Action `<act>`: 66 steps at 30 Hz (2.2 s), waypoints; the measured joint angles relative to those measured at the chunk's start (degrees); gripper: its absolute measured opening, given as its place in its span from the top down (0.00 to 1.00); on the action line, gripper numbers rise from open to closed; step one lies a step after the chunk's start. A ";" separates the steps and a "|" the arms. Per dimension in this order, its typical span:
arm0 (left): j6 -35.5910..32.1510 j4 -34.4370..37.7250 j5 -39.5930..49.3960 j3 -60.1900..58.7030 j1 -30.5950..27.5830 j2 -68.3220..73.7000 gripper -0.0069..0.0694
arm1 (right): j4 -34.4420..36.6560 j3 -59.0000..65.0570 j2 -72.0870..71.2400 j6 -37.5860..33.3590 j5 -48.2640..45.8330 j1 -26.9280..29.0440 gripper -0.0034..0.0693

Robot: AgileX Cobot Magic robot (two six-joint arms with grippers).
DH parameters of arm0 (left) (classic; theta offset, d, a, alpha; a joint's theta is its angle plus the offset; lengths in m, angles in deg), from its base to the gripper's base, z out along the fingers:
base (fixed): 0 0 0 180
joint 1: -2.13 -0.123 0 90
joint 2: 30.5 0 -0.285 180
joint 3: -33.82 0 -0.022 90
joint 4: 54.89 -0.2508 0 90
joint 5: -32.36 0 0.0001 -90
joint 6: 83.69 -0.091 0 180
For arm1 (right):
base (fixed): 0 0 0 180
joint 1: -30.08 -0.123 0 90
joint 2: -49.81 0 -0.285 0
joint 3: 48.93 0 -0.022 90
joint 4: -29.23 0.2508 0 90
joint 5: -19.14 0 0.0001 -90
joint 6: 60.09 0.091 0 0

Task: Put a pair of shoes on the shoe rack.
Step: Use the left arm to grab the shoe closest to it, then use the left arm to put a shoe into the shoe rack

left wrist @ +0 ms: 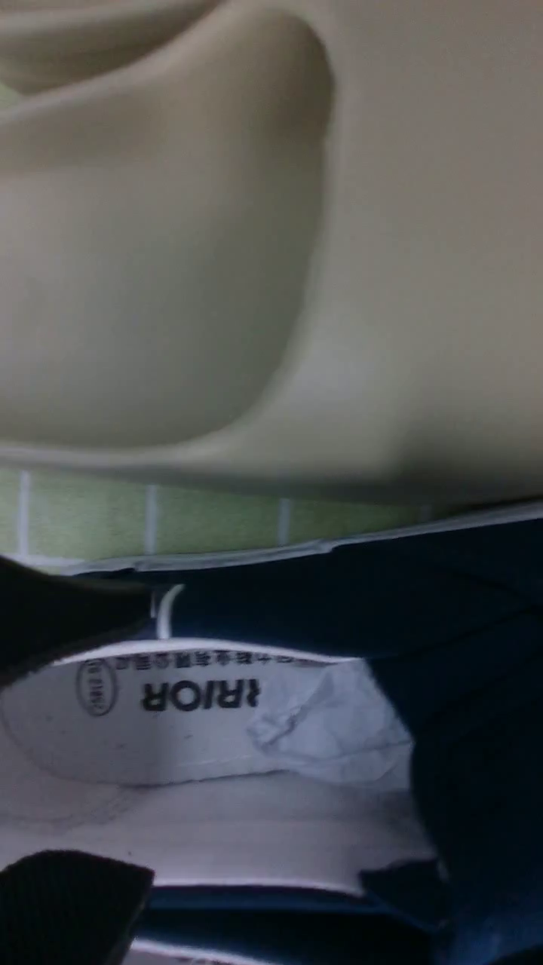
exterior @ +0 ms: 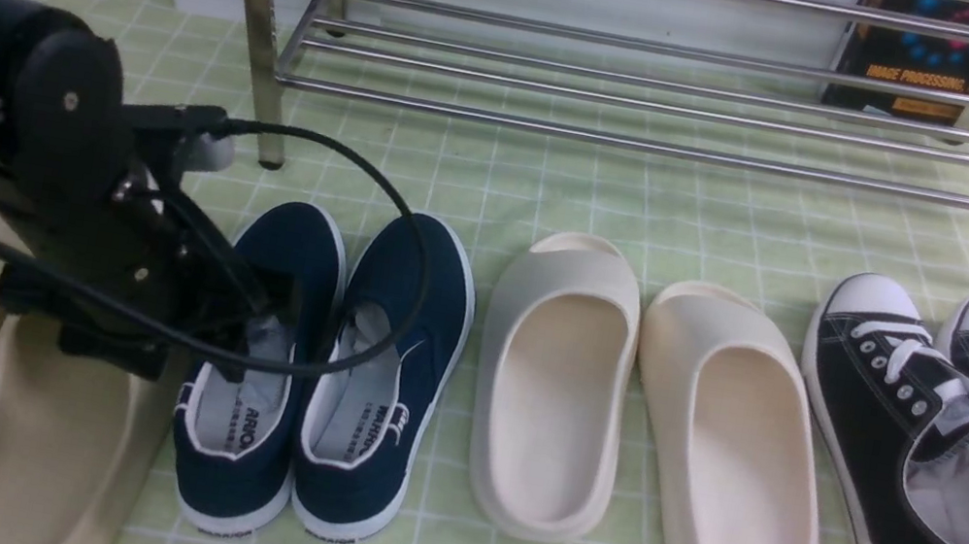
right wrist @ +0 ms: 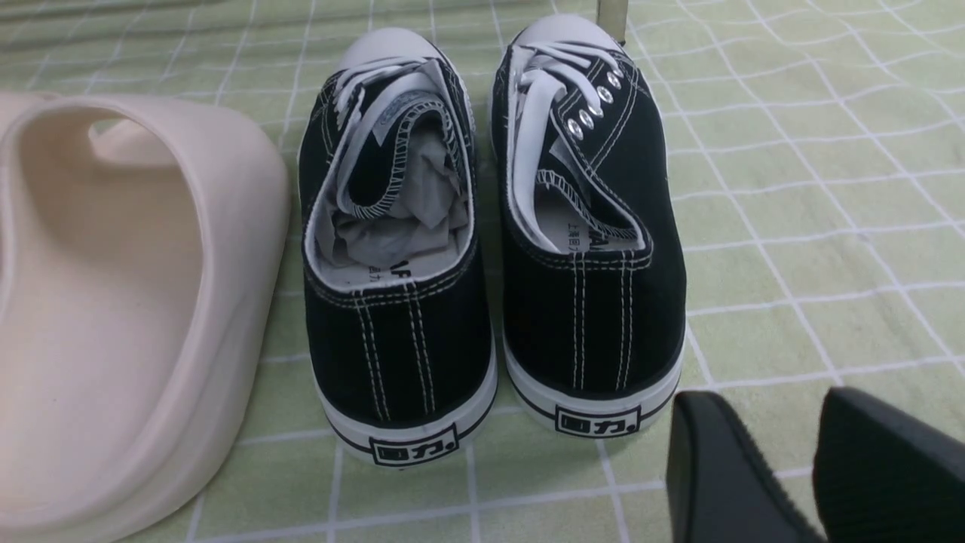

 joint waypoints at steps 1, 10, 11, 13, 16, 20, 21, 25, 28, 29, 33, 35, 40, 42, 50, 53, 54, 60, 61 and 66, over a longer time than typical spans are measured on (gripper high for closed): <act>0.26 -0.06 -0.58 0.06 0.00 1.25 0.34 | 0.00 0.00 0.00 0.00 0.00 0.00 0.62; 0.58 -1.43 -1.21 0.06 0.00 8.34 0.58 | 0.00 0.00 0.00 0.00 0.00 0.00 0.62; 0.58 -1.48 -1.21 0.06 0.00 8.33 0.61 | 0.00 0.00 0.00 0.00 0.00 0.00 0.62; 0.58 -2.42 -0.17 0.35 0.00 8.21 0.77 | 0.00 0.00 0.00 0.00 0.00 0.00 0.62; 0.70 -2.62 2.90 2.30 0.00 6.20 0.89 | 0.00 0.00 0.00 0.00 0.00 0.00 0.62; 0.74 -2.89 9.04 7.74 0.00 0.25 0.89 | 0.00 0.00 0.00 0.00 0.00 0.00 0.62; 0.74 -2.93 9.55 8.79 0.00 -0.55 0.89 | 0.00 0.00 0.00 0.00 0.00 0.00 0.62; 0.31 -2.68 11.39 17.81 0.07 -2.50 0.89 | 0.00 0.00 0.00 0.00 0.00 0.00 0.62; -0.76 -2.68 14.21 23.80 0.07 -0.39 0.89 | 0.00 0.00 0.00 0.00 0.00 0.00 0.62; -0.84 -2.74 14.91 25.19 0.07 0.91 0.89 | 0.00 0.00 0.00 0.00 0.00 0.00 0.62; -0.95 -2.48 16.96 30.90 -0.18 7.11 0.89 | 0.00 0.00 0.00 0.00 0.00 0.00 0.62; -1.01 -1.05 17.30 34.41 -0.92 10.75 0.89 | 0.00 0.00 0.00 0.00 0.00 0.00 0.62; -2.06 1.52 17.36 42.00 -3.25 18.30 0.89 | 0.00 0.00 0.00 0.00 0.00 0.00 0.62; -2.11 1.57 17.30 46.08 -4.21 22.20 0.89 | 0.00 0.00 0.00 0.00 0.00 0.00 0.62; -2.22 1.24 16.75 59.54 -4.78 32.53 0.89 | 0.00 0.00 0.00 0.00 0.00 0.00 0.62; -2.22 1.51 16.15 63.01 -4.78 35.38 0.89 | 0.00 0.00 0.00 0.00 0.00 0.00 0.62; -2.24 1.56 15.98 64.11 -4.78 36.24 0.89 | 0.00 0.00 0.00 0.00 0.00 0.00 0.62; -3.16 1.51 12.38 68.07 -4.67 40.84 0.89 | 0.00 0.00 0.00 0.00 0.00 0.00 0.62; -3.11 1.51 11.89 68.07 -4.67 41.07 0.89 | 0.00 0.00 0.00 0.00 0.00 0.00 0.62; -2.27 1.51 10.66 68.07 -4.59 41.57 0.89 | 0.00 0.00 0.00 0.00 0.00 0.00 0.62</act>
